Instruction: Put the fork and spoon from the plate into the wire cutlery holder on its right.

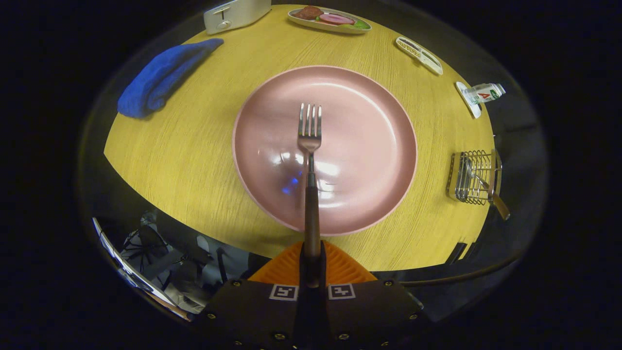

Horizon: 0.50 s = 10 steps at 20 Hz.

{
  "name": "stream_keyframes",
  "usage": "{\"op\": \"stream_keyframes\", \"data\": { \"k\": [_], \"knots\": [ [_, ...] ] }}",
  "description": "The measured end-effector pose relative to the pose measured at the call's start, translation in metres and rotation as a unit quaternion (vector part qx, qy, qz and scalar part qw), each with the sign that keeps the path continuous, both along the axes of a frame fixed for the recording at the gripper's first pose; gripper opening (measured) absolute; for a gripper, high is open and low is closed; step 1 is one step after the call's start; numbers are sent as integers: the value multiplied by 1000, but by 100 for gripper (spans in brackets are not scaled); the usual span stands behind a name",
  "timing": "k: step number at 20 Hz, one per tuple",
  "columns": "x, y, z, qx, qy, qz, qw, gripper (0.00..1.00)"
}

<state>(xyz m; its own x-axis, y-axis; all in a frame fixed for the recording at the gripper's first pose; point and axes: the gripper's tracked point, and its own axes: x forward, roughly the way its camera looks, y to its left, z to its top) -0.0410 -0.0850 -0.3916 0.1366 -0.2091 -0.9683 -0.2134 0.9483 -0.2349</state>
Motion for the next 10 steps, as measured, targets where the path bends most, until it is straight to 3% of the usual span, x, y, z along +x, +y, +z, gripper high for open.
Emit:
{"op": "stream_keyframes", "data": {
  "k": [10],
  "knots": [
    [12, -4, 51, -36, -40, 6, 999, 8]
  ]
}}
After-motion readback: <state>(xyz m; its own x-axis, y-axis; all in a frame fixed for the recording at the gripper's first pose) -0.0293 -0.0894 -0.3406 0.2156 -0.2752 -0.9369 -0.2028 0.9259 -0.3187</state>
